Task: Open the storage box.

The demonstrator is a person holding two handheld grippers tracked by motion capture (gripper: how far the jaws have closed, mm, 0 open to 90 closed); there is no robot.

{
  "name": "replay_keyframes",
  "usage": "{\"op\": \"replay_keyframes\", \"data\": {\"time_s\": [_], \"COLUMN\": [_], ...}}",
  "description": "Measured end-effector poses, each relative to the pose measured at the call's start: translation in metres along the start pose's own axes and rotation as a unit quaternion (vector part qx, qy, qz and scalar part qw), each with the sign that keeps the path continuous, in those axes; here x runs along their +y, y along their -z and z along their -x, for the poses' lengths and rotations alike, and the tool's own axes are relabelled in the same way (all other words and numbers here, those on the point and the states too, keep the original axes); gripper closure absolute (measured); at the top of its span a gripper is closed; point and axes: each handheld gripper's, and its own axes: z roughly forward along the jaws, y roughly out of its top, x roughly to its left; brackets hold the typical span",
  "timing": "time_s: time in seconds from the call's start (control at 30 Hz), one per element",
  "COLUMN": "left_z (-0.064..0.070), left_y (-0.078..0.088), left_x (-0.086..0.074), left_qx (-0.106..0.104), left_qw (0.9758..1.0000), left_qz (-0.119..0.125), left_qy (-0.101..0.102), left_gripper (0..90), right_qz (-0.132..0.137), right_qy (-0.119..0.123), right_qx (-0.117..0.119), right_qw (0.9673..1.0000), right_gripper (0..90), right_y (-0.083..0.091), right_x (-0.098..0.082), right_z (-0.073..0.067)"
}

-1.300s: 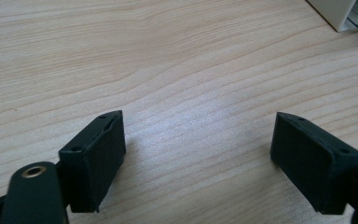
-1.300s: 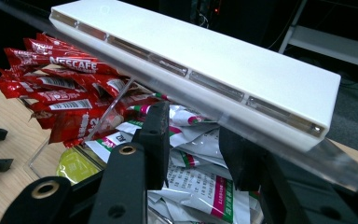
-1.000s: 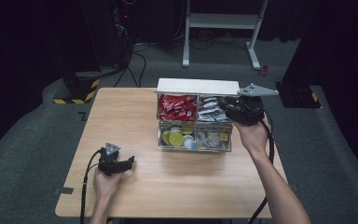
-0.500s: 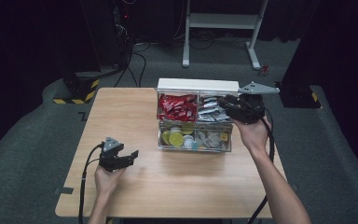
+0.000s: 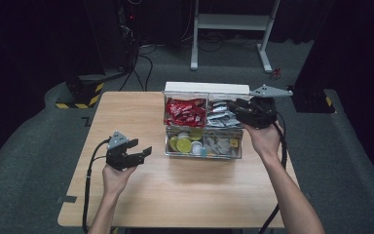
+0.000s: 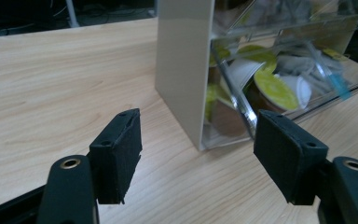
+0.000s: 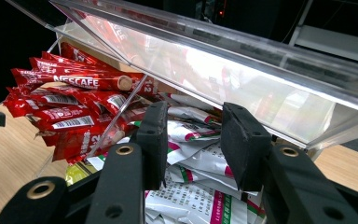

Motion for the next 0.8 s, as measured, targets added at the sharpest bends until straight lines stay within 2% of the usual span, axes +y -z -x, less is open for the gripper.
{"op": "replay_keyframes", "data": {"time_s": [0.2,0.27,0.3,0.33,0.43,0.47,0.67,0.8], "left_z": [0.005,0.009,0.009,0.012,0.012,0.014,0.018,0.022], "left_y": [0.003,0.005,0.005,0.007,0.007,0.006,0.002,0.001], "left_x": [0.016,0.028,0.028,0.036,0.042,0.048,0.061,0.075], "left_qx": [-0.009,-0.010,-0.010,-0.016,-0.021,-0.025,-0.030,-0.031], "left_qw": [0.9999,0.9996,0.9996,0.9993,0.9990,0.9988,0.9986,0.9982], "left_qz": [0.008,0.012,0.012,0.015,0.016,0.015,0.009,0.016], "left_qy": [-0.008,-0.024,-0.024,-0.031,-0.035,-0.040,-0.042,-0.050], "left_gripper": [34.9,36.2,36.9,37.7,38.1,38.6,37.9,39.1], "right_qz": [-0.004,-0.004,-0.004,-0.004,-0.003,-0.004,-0.005,-0.010], "right_qy": [-0.004,-0.004,-0.004,-0.005,-0.005,-0.005,-0.008,-0.004], "right_qx": [0.004,0.004,0.004,0.003,0.005,0.005,0.009,0.010], "right_qw": [1.0000,1.0000,1.0000,1.0000,1.0000,1.0000,0.9999,0.9999], "right_gripper": [61.6,61.6,61.6,61.6,61.6,61.7,62.3,62.5], "right_y": [0.000,0.000,0.000,0.000,0.000,0.000,0.000,0.001], "right_x": [0.001,0.001,0.001,0.001,0.002,0.002,0.002,0.004], "right_z": [0.001,0.001,0.001,0.001,0.001,0.001,0.003,0.003]}}
